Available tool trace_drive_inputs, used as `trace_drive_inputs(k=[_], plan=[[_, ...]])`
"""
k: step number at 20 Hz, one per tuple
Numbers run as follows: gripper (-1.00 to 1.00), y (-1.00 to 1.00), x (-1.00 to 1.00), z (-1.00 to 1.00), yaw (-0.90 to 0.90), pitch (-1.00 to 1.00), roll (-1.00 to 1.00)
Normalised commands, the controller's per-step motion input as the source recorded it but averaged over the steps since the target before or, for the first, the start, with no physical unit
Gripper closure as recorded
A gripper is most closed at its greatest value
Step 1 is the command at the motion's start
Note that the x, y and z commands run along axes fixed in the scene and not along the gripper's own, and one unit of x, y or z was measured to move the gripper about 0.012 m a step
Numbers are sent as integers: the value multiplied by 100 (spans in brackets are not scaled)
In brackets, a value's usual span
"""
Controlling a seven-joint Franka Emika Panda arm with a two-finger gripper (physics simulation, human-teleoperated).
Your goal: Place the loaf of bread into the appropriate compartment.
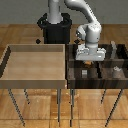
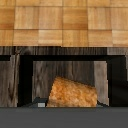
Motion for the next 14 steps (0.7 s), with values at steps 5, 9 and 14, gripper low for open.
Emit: trace_drive_inputs(k=[5, 9, 14], plan=[[-100, 0, -80, 0, 0, 0, 0], [-100, 0, 0, 0, 0, 0, 0], [-100, 0, 0, 0, 0, 0, 0]])
